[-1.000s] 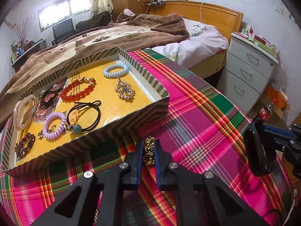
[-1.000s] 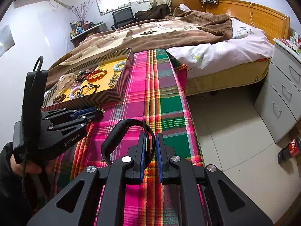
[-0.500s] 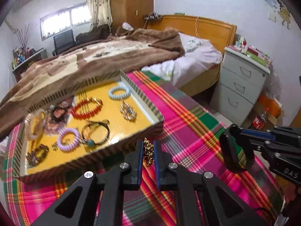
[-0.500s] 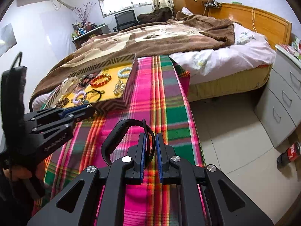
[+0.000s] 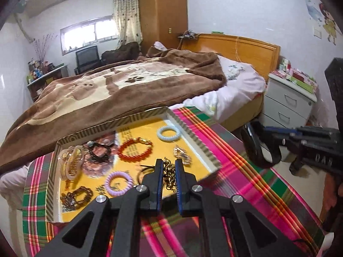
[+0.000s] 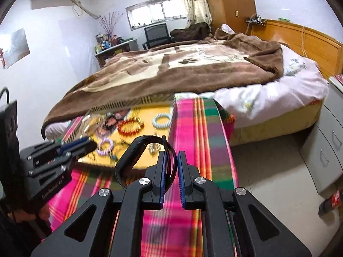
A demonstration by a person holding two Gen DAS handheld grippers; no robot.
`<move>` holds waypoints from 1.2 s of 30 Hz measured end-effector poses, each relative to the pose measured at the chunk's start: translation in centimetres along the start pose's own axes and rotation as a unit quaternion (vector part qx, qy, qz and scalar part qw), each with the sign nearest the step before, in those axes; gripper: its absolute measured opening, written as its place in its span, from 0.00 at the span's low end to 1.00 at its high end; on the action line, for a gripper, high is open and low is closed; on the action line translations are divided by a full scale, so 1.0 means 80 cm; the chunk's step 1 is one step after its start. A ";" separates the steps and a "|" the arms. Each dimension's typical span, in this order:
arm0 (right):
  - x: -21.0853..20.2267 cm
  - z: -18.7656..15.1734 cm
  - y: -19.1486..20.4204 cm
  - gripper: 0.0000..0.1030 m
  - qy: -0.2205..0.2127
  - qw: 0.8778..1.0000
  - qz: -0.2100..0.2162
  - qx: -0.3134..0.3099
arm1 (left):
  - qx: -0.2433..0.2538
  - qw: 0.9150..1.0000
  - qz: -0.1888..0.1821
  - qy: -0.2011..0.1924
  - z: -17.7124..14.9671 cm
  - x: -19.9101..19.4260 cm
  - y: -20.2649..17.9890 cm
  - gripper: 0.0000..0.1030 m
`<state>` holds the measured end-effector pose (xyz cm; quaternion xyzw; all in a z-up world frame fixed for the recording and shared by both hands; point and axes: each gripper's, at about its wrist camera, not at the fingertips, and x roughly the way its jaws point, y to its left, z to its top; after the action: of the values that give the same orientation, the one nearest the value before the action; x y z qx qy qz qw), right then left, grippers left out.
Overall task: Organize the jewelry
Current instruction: 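Carry the black band and gold chain over the tray with both grippers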
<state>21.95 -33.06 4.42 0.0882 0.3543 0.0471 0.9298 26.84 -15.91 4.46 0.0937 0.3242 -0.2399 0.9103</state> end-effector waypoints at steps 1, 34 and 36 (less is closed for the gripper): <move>0.006 0.007 0.002 0.10 -0.001 1.000 0.003 -0.002 | -0.005 1.000 0.002 0.001 0.001 0.004 0.005 0.10; 0.291 0.122 0.032 0.10 0.130 0.990 0.009 -0.050 | -0.076 0.995 -0.034 0.062 0.013 0.159 0.076 0.10; 0.295 0.122 0.035 0.10 0.132 0.990 0.012 -0.055 | -0.080 0.994 -0.035 0.066 0.013 0.164 0.076 0.10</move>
<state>45.92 -28.01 -3.20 0.0339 0.4696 0.0886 0.8777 39.27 -15.94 -3.02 0.0247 0.4052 -0.2384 0.8823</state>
